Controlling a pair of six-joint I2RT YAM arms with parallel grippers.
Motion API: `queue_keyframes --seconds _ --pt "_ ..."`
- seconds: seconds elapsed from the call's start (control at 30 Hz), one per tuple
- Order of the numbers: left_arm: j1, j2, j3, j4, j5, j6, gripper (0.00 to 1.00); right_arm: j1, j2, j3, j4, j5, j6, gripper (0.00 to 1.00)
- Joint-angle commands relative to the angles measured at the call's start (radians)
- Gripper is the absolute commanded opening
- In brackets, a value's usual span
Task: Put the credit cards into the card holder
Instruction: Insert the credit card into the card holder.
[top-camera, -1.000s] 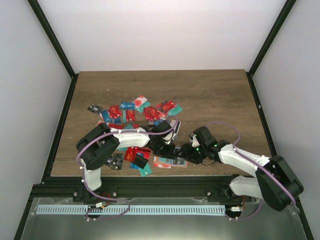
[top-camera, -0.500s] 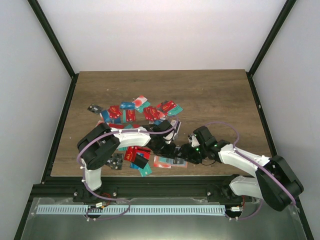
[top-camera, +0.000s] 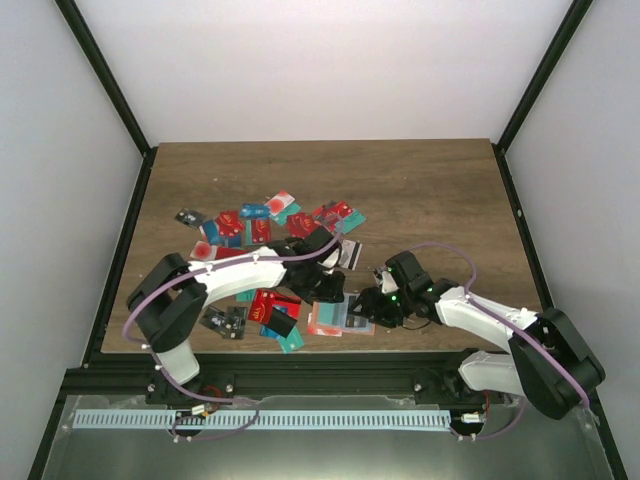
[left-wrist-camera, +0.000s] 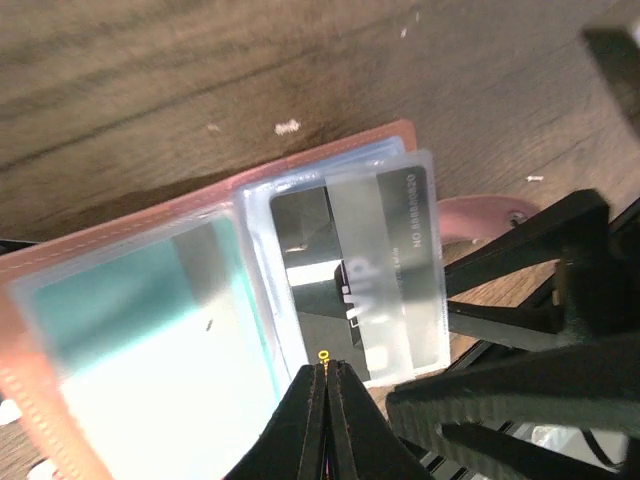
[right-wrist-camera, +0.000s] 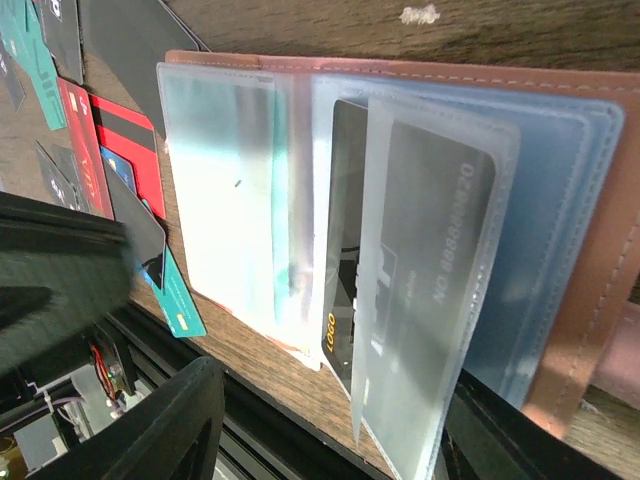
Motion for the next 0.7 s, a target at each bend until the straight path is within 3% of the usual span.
queue_keyframes --seconds 0.0,0.37,0.57,0.67 --pt "0.031 -0.086 -0.004 -0.059 -0.06 -0.014 0.04 -0.007 -0.002 0.045 0.006 -0.021 -0.017 0.57" --pt "0.117 -0.313 -0.141 -0.165 -0.184 -0.03 0.07 0.041 0.062 0.128 0.103 -0.123 0.026 0.57" --pt "0.156 -0.448 -0.223 -0.21 -0.228 -0.066 0.11 0.155 0.183 0.302 0.376 -0.414 0.025 0.57" --pt "0.173 -0.522 -0.252 -0.239 -0.25 -0.095 0.16 0.166 0.175 0.399 0.356 -0.416 -0.008 0.6"
